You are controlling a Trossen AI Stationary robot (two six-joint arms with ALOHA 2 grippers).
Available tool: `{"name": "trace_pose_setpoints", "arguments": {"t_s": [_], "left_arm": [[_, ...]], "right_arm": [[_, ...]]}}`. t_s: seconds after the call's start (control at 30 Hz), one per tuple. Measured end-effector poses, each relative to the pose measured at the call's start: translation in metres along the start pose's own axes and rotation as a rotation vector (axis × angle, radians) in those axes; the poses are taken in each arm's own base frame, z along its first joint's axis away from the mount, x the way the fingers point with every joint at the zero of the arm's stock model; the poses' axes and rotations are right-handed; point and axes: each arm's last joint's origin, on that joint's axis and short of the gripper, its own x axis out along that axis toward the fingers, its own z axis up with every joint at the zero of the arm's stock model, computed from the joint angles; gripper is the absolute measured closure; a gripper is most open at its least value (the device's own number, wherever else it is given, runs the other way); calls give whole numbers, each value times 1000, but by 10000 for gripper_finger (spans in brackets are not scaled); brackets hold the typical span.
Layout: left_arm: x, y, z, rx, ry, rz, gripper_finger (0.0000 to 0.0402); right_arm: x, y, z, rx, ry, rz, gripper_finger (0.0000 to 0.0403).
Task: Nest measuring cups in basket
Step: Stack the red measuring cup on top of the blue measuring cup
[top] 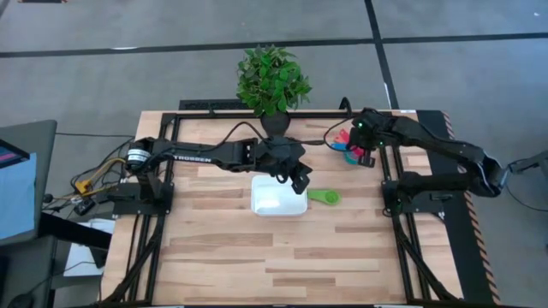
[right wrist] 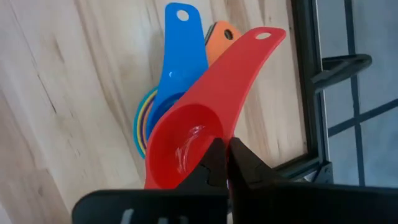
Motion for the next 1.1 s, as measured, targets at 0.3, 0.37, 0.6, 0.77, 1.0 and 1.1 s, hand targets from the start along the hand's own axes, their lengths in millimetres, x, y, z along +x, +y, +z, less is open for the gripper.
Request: {"name": "trace_pose_setpoints", "arguments": {"t_s": [0.3,0.37,0.6,0.77,1.0,1.1], "left_arm": [[1,4,2,26,1,11,401],[1,4,2,26,1,12,401],[1,6,0,28,18,23,401],[1,6,0,29,13,36,401],[1,6,0,29,11,41,401],[1,7,-1,30,18,44,401]], "right_arm": [[2,-2,-3,-17,25,11,398],[2,0,-6,12,58,28,398],[-5,13,-14,95,151,78,398],[-12,20,-13,96,126,81,398],[-24,17,-16,182,175,88,398],[-26,20,-23,230,248,100,398]]}}
